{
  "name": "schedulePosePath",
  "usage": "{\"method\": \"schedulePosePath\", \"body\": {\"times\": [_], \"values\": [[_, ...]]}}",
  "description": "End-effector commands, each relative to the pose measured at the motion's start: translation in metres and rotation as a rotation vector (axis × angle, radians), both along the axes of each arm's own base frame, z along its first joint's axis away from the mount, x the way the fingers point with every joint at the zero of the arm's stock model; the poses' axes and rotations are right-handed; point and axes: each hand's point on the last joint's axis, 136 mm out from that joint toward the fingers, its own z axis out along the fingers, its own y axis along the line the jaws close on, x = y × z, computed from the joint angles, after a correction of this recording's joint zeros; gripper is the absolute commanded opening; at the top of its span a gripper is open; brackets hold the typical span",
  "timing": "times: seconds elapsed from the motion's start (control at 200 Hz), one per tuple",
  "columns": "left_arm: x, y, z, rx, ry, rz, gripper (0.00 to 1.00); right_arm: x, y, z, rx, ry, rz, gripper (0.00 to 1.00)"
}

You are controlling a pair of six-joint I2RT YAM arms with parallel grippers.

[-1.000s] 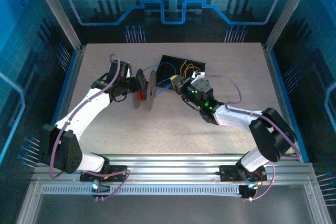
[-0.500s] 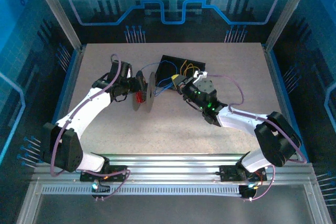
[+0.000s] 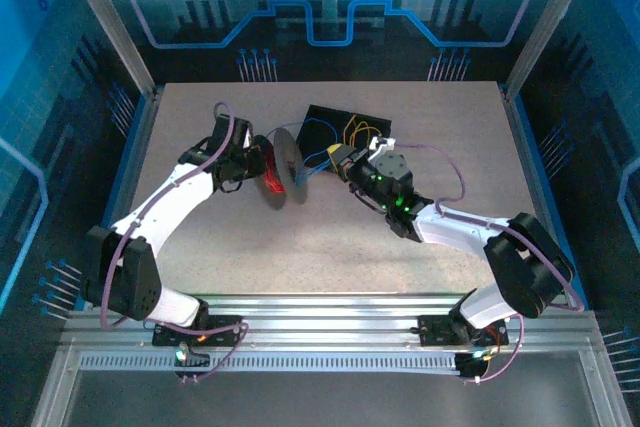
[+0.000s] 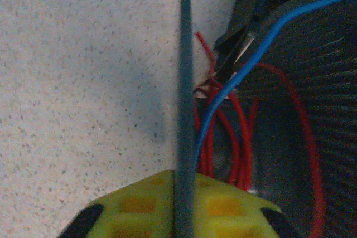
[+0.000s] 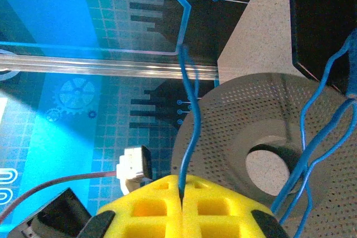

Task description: Wrap the cables

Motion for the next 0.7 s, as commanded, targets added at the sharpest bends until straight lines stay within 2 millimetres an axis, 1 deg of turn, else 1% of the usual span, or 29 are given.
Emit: {"method": "schedulePosePath", "body": {"times": [0.0,0.115,0.265,0.29,0.3,0.325,0.48,0.5,0.691], "values": [[0.004,0.002,0.008,0.026,0.000,-0.017,0.00,0.006,-0.007,-0.003,-0.008,0.002,-0.015,0.00],[0.000,0.000,0.015,0.019,-0.002,-0.040,0.00,0.011,-0.007,-0.003,-0.045,-0.011,0.030,0.00],[-0.009,-0.003,0.036,0.002,-0.037,-0.075,0.00,0.015,-0.002,0.002,-0.165,-0.042,0.164,0.00],[-0.011,-0.004,0.041,-0.003,-0.044,-0.081,0.00,0.015,-0.003,-0.003,-0.198,-0.037,0.187,0.00],[-0.012,-0.004,0.043,-0.005,-0.047,-0.086,0.00,0.016,-0.002,0.005,-0.202,-0.056,0.199,0.00],[-0.015,-0.005,0.048,-0.010,-0.055,-0.097,0.00,0.017,-0.001,0.008,-0.225,-0.067,0.222,0.00],[-0.030,-0.013,0.086,-0.072,-0.138,-0.143,0.00,0.020,-0.011,0.006,-0.356,-0.110,0.340,0.00],[-0.032,-0.013,0.091,-0.080,-0.151,-0.147,0.00,0.018,-0.014,0.001,-0.375,-0.091,0.358,0.00],[-0.049,-0.023,0.134,-0.157,-0.218,-0.198,0.00,0.015,-0.032,-0.013,-0.531,-0.090,0.421,0.00]]}}
